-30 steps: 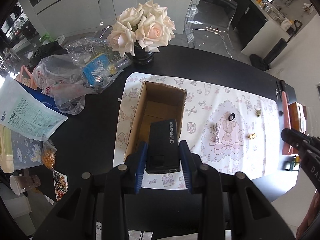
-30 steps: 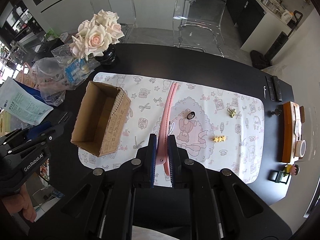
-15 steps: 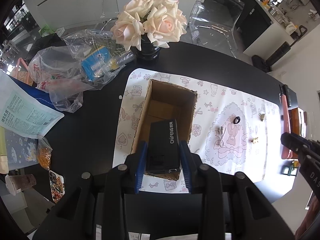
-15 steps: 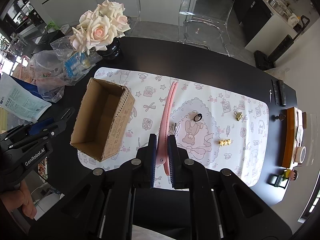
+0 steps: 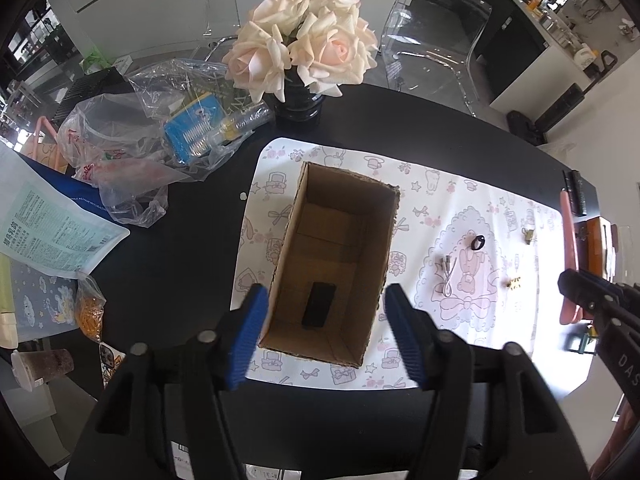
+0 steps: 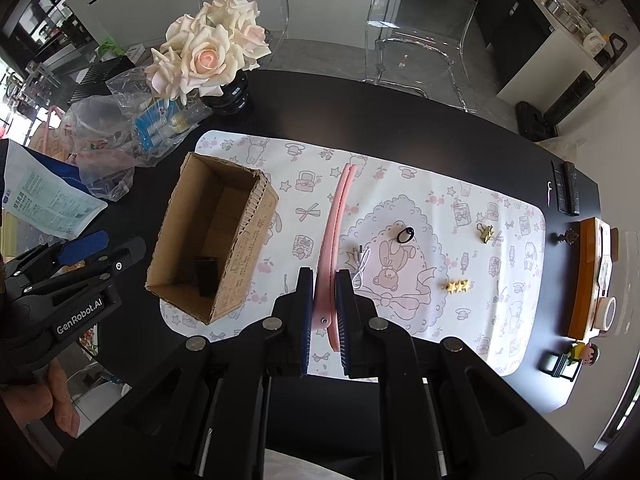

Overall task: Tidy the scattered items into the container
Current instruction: 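Lower the pink hair clip into the box and open the right gripper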

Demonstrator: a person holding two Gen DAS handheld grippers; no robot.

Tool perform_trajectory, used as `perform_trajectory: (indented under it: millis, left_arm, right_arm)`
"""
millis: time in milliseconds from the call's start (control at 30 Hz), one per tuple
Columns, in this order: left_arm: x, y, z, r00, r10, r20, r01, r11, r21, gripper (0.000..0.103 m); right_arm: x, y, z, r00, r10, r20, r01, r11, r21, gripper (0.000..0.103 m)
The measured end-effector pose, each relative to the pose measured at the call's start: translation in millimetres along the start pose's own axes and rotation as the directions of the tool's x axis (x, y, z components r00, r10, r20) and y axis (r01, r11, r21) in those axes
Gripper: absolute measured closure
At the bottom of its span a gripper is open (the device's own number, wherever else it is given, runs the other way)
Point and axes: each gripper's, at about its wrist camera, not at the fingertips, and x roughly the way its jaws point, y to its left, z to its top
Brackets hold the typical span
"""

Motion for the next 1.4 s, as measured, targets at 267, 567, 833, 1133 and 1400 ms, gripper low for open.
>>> perform_trajectory:
  millis: [267,567,833,1133,1400]
  left_arm:
    - [-3.1,10.6,-2.8,1.000,0.002,0.004,-0.002,0.999,-0.037,0.018]
    - [-5.8,34.5,-18.0,1.000,0.004,-0.013,-0.005,0.995,-0.103,0.018]
    - [-8.8,63.5,-27.4,1.000,-0.006,-0.013,0.004,0.984,-0.178,0.018]
    - [-7.1,97.1,-31.2,1.000,0.018,-0.022,-0.023,0.968,-0.251,0.018]
    - [-2.6,112.3,-31.2,1.000,0.010,-0.028,-0.018,0.959,-0.282,0.018]
  right_arm:
    - [2.1,13.1,5.3,1.000,0.010,0.006,-0.010,0.999,-0.037,0.092]
    - [11.2,44.9,11.3,0.999,0.045,0.005,-0.044,0.994,-0.105,0.092]
    - [24.0,86.7,19.0,0.997,0.074,-0.013,-0.076,0.980,-0.184,0.092]
    - [34.9,127.5,28.4,0.995,0.091,-0.035,-0.097,0.961,-0.258,0.092]
    - [40.1,143.8,34.7,0.996,0.077,-0.038,-0.085,0.955,-0.285,0.091]
